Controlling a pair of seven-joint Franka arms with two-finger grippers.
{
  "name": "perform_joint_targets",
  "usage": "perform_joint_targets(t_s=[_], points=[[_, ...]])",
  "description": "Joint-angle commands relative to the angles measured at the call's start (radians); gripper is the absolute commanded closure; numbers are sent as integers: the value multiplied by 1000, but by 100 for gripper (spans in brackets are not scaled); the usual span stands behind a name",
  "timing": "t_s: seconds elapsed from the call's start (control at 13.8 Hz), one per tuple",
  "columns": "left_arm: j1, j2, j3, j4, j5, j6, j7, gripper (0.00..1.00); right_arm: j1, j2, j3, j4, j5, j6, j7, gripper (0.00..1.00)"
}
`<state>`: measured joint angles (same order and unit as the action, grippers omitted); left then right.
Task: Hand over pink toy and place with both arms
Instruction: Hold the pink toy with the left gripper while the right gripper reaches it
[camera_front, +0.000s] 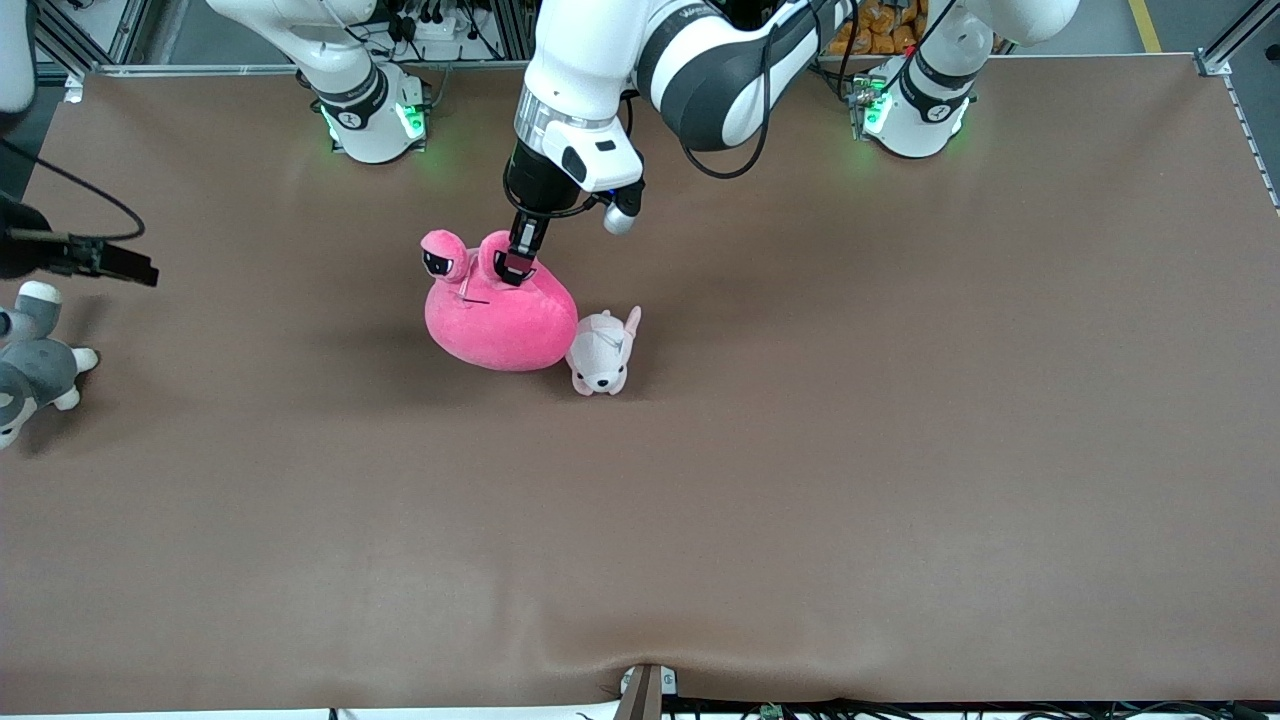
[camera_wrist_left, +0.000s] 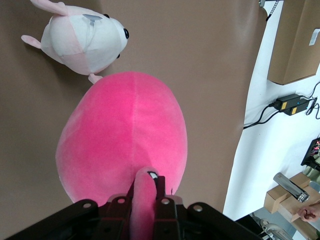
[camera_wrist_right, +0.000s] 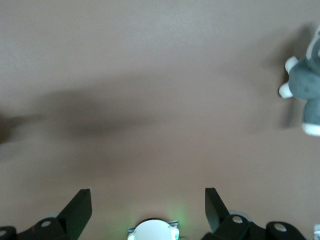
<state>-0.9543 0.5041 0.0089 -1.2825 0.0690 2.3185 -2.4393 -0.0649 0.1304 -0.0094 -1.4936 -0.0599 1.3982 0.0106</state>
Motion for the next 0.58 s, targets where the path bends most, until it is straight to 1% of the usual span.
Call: perform_joint_targets(t_s=[0.0,0.07,0.14,0.36,0.51], points=[[-21,17,19,37,25,6,-29,100,33,3,12,75,-20,-28,-15,0],[-23,17,19,37,25,6,-30,100,36,2,12,82,14,-31,8,0],[-23,17,19,37,26,6,-32,100,34,2,12,82,84,-31,87,0],[-26,16,22,35,28,1,-40,100,34,2,12,79,297,-34,381,0],[-26,16,22,35,28,1,-43,100,55,3,12,76,427,-34,623,0]])
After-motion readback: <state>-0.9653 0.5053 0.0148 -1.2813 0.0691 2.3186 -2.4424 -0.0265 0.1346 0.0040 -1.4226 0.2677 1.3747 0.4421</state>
